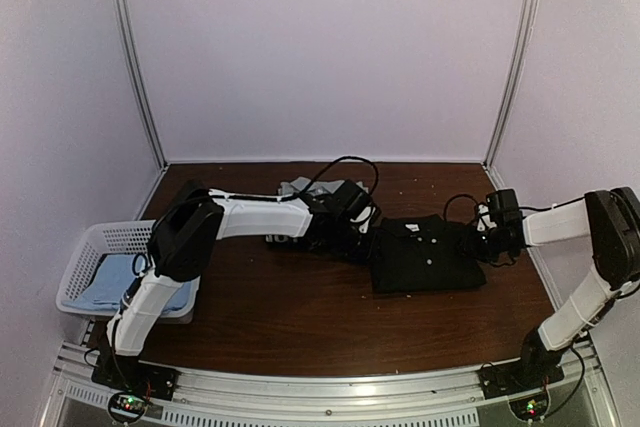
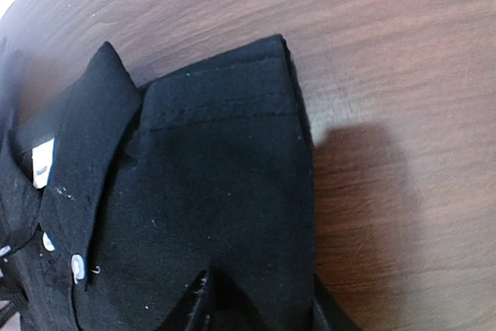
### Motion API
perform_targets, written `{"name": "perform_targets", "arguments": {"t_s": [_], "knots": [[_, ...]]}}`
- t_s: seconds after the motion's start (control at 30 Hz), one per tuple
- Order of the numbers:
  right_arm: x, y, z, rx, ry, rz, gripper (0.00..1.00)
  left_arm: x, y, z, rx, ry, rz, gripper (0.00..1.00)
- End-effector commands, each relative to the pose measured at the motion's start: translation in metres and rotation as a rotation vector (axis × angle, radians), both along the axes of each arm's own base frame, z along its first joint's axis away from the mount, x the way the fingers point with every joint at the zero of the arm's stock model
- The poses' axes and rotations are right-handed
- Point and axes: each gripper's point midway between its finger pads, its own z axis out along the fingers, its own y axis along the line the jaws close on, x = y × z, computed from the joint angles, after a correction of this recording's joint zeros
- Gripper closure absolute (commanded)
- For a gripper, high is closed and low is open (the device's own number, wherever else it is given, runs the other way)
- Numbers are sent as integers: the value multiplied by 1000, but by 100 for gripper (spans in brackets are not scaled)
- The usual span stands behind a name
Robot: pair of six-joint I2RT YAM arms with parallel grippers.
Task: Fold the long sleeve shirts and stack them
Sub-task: Pick up the square-folded shirt from the center of the board.
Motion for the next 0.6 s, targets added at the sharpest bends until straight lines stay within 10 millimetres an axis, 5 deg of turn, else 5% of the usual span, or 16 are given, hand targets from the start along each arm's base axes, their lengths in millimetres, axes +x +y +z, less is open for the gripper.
{"name": "perform_targets", "arguments": {"t_s": [0.0,0.27,0.57], "knots": [[-13,4,-11,-23,63,5,68,-11,-22,-3,-48,13,-46,65],[-15,7,19,4,4,1,100,-11,-41,26,-113,-37,-96,98],[-14,8,78,34,-121,-17,100,-4,-50,105,-210,-174,-142,100]]}}
